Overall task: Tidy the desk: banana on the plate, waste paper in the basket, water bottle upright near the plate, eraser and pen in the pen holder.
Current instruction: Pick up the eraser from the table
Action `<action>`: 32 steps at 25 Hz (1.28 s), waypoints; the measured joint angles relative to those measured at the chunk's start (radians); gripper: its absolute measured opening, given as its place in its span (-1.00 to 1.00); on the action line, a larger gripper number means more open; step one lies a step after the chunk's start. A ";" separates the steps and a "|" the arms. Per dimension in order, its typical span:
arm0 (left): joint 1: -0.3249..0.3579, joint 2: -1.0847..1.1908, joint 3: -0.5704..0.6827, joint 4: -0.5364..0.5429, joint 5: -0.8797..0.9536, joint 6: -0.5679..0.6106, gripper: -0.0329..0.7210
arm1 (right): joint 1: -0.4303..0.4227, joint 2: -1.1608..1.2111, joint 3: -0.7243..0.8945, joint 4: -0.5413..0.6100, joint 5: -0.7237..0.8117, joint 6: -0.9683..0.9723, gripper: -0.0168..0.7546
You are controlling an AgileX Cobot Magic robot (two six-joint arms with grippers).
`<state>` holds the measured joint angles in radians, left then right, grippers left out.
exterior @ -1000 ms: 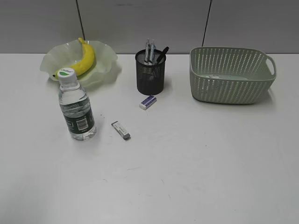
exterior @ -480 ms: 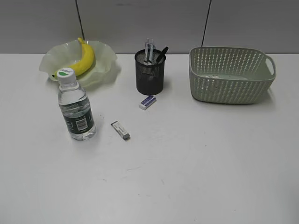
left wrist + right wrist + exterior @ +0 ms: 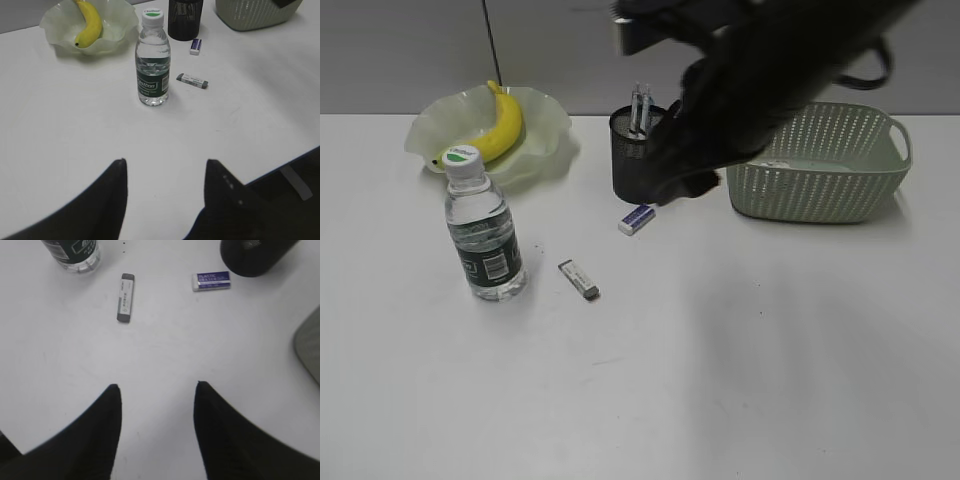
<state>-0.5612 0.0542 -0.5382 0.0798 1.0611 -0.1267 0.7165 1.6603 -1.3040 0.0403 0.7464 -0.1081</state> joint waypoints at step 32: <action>0.000 0.001 0.000 0.000 -0.001 0.003 0.05 | 0.050 0.783 -0.654 -0.002 0.290 0.127 -0.53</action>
<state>-0.5612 0.0549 -0.5382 0.0798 1.0603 -0.1239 0.7665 2.4431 -1.9584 0.0384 1.0363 0.0194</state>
